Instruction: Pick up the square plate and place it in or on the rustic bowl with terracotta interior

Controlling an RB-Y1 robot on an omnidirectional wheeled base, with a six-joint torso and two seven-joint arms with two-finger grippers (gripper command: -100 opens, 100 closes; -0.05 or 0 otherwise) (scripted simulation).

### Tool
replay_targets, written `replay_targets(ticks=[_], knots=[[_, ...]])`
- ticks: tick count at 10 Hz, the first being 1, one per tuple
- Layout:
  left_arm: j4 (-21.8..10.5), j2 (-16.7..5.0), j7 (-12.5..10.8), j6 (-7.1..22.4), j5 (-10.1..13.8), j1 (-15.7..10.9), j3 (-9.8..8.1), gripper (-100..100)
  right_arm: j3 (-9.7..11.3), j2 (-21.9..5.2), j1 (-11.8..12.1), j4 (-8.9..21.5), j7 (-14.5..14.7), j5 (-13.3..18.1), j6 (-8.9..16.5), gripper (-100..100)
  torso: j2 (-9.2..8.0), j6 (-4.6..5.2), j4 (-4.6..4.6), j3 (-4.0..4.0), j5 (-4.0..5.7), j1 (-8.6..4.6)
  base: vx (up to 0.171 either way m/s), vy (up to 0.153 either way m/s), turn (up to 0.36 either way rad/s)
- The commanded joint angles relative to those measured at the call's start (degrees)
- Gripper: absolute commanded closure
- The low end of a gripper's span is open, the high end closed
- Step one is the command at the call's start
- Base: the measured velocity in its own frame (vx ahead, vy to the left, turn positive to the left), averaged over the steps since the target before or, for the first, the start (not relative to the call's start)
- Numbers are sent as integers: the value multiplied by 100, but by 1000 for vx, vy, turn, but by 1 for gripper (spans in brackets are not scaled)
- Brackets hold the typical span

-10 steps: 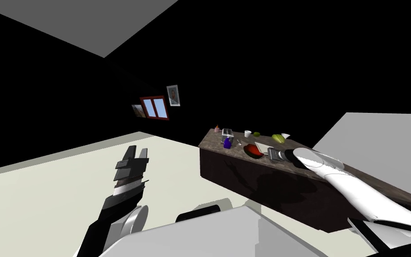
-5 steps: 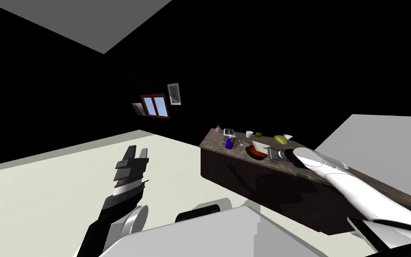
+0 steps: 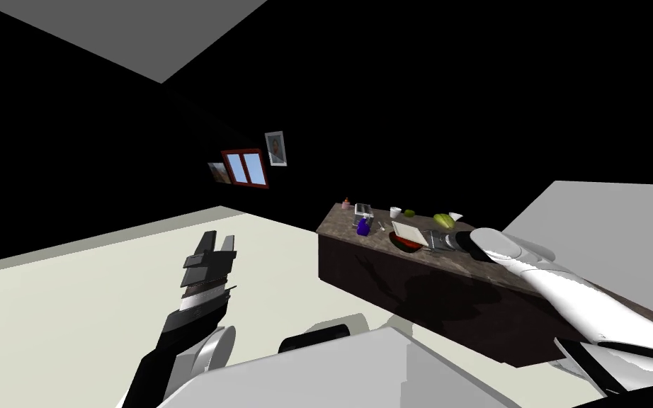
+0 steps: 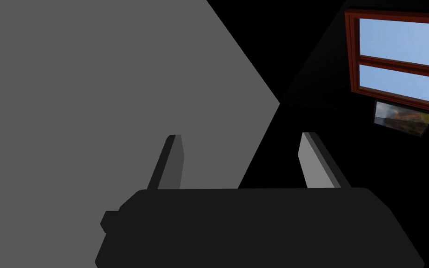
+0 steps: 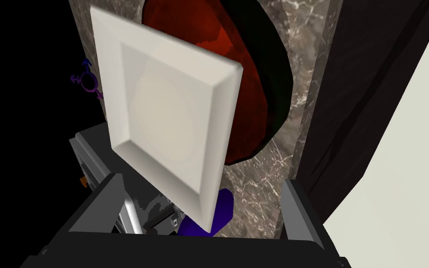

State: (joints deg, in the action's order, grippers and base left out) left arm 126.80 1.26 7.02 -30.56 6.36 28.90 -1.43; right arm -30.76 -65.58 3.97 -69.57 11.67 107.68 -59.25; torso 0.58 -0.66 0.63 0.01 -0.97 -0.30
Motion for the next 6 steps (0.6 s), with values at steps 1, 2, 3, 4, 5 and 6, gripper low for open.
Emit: replay_targets(ticks=[1,2,3,4,5,6], knots=[[0,0,0,0,0,0,0,0,-90,-132,-57,-51,-138,5,-210,-100,0,0,0,0,0,0,-35,4,-15],[0,0,0,0,0,0,0,0,-85,-73,9,-64,-81,-4,-122,-100,-1,1,0,1,0,0,-14,1,-4],[0,0,0,0,0,0,0,0,-97,-82,11,-73,-99,-5,-151,0,5,0,-1,-3,2,-2,0,0,0],[0,0,0,0,0,0,0,0,-95,-80,11,-72,-98,-4,-148,0,10,0,-3,-6,2,-3,0,0,0],[0,0,0,0,0,0,0,0,-96,-81,11,-72,-98,-4,-148,0,12,-1,-3,-7,2,-3,0,0,0],[0,0,0,0,0,0,0,0,-96,-81,11,-72,-98,-4,-148,0,13,-1,-3,-8,2,-3,0,0,0]])
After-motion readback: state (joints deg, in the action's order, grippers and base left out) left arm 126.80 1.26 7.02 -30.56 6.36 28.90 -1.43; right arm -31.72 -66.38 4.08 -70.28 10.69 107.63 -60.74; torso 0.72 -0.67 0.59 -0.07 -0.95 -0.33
